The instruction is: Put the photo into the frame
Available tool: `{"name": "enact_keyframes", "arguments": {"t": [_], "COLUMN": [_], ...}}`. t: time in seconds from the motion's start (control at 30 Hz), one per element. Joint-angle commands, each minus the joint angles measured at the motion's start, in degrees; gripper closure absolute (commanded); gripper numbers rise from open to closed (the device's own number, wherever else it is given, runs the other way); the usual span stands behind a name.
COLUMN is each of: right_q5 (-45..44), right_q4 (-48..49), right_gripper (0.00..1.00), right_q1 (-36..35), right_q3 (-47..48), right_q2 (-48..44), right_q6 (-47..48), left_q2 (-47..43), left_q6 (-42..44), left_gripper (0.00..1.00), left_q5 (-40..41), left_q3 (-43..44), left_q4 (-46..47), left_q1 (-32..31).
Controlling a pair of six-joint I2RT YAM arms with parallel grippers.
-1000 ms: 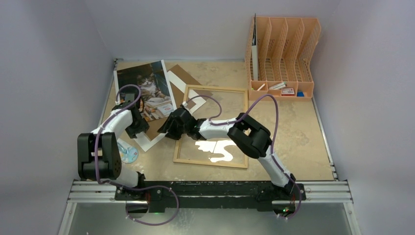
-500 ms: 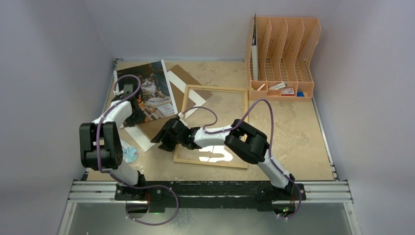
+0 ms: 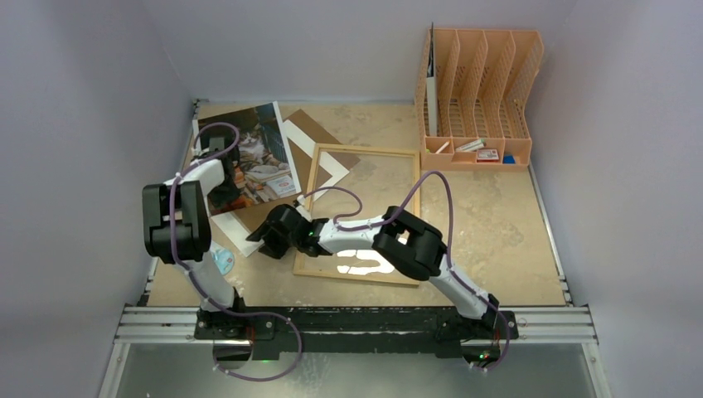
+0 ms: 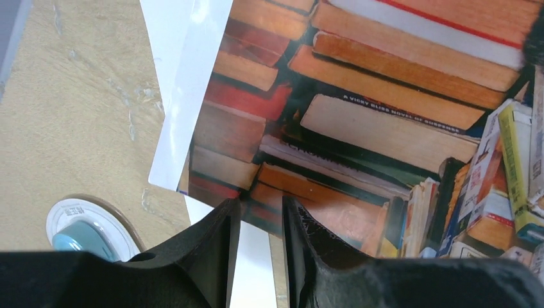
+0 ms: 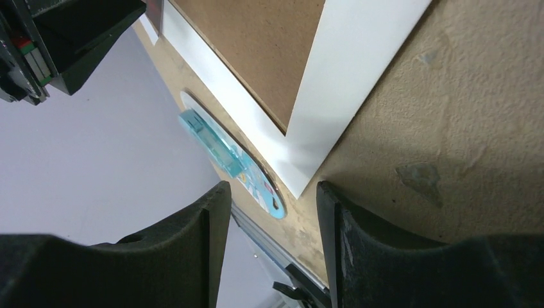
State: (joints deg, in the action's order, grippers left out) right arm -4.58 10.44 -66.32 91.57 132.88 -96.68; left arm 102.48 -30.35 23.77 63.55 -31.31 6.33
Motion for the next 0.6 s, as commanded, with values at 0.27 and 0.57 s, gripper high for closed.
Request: {"name": "enact_keyframes", "arguments": {"t": [0.27, 0.57], "right_q5": [-5.87, -4.24], "right_q4": [8.52, 30.35], "right_gripper": [0.47, 0.47], "right_q1": [-0.07, -0.08], "right_q3": [-3.77, -10.98], "right_q2": [2.1, 1.52], "right_q6": [2.54, 8.53], "left_q2": [6.96, 8.07], "left_q6": [0.77, 1.26], "left_gripper": [0.67, 0.69], "left_q5": [1.72, 1.41], "left_q3": [3.64, 4.64], "left_q4": [-7.56, -9.05], "left_q1": [0.79, 1.01]}}
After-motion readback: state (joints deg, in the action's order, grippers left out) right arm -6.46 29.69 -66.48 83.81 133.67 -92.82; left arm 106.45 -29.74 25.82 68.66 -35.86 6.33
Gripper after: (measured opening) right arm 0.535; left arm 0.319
